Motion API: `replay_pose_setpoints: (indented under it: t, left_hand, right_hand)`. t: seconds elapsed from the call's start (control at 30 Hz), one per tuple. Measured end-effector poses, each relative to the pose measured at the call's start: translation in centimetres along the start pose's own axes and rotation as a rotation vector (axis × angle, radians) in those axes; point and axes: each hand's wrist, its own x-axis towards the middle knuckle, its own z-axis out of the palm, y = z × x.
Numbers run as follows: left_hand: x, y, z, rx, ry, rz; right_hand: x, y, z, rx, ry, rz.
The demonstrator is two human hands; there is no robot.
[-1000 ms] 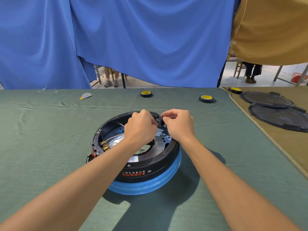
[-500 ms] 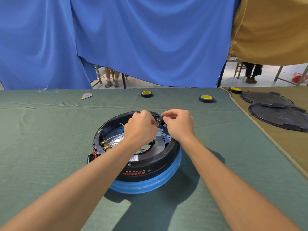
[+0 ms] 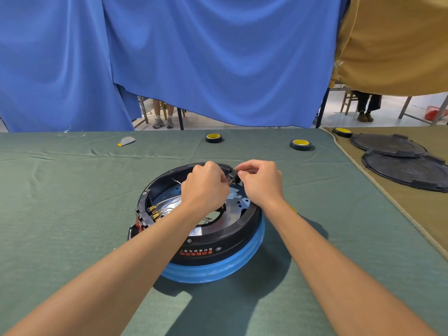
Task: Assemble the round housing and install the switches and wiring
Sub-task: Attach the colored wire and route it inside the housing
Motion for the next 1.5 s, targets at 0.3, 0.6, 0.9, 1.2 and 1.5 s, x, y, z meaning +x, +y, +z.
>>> replay_pose_setpoints:
  t: [0.3, 0.6, 0.9, 1.2, 1.5]
  left_hand:
    - [0.1, 0.3, 0.2, 0.030, 0.018, 0.025]
    - [-0.1, 0.6, 0.7, 0.102, 0.068, 0.068]
    - [0.0, 0.2, 0.9, 0.080, 0.067, 0.046]
    - [-0.8, 0.3, 0.2, 0.223, 0.135, 0.146]
    - [-1.4, 0.7, -0.3, 0.085, 0.147, 0.088]
  right_hand:
    - [0.1, 0.0, 0.1, -0.001, 0.005, 0.008]
    - [0.0, -0.2, 0.3, -0.006, 0.025, 0.029]
    - [0.1, -0.2, -1.1, 0.065, -0.089, 0.043]
    - [-1.0, 1.7, -8.7, -0.418, -0.155, 0.018]
    - [-4.4, 2.5, -8.3, -0.807, -0.316, 0.150]
